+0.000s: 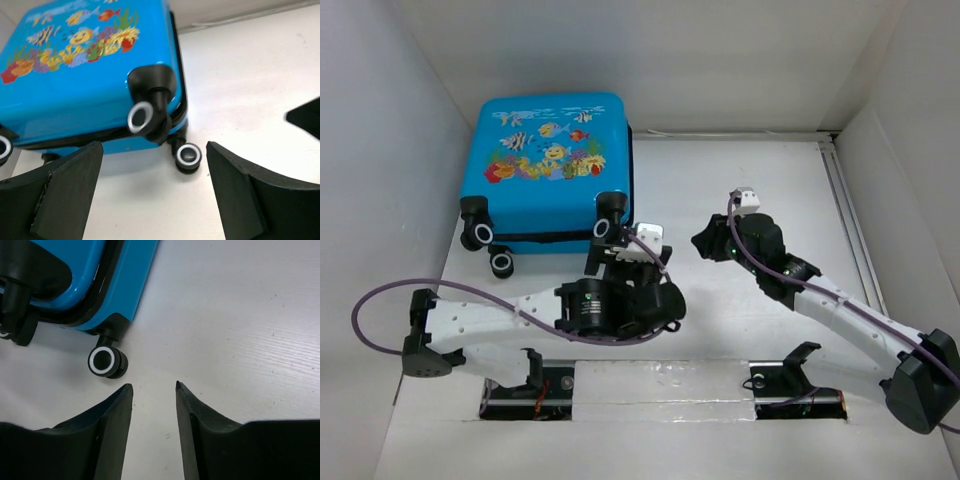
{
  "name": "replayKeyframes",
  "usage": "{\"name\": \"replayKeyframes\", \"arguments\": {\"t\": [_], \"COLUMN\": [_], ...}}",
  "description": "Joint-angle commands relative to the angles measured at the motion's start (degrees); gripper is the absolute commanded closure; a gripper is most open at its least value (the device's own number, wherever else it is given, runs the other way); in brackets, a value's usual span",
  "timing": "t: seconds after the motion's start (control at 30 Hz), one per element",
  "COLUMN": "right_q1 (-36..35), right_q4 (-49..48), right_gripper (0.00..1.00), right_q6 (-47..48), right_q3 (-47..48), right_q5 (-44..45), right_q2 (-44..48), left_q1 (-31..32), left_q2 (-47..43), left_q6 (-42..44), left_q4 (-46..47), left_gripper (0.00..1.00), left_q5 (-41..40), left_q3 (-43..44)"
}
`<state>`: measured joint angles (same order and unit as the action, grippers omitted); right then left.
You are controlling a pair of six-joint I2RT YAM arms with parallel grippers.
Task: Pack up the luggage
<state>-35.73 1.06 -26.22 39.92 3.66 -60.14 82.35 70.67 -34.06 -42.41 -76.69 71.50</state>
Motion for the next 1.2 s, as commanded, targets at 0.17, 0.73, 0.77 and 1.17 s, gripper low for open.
{"name": "replayKeyframes", "arguments": {"t": [0.17, 0.73, 0.77, 1.17], "right_q1": [-0.5, 0.0, 0.0, 3.0], "right_q4": [-2.2, -6.7, -6.7, -7.3], "right_gripper": [1.0, 1.0, 1.0, 1.0], "right_q6": [-1.1, 0.1, 0.6, 2.4], "right_q3": [5.3, 12.8, 14.3, 20.4], "right_q5": [1.3, 1.5, 0.8, 0.2], "right_q2": [-5.3, -17.3, -18.2, -25.8], "left_q1": [-24.2, -99.6, -100.5, -103.4], "left_q2": [5.6, 35.9, 37.2, 52.7], "left_q6": [10.9, 3.5, 4.3, 7.9], "left_q4": [18.9, 18.3, 17.5, 14.8], "left_gripper": [0.38, 0.67, 0.67, 0.65], "left_q5": [10.0, 66.4, 66.4, 71.8], "left_q3": [14.0, 47.9, 49.9, 49.7]}}
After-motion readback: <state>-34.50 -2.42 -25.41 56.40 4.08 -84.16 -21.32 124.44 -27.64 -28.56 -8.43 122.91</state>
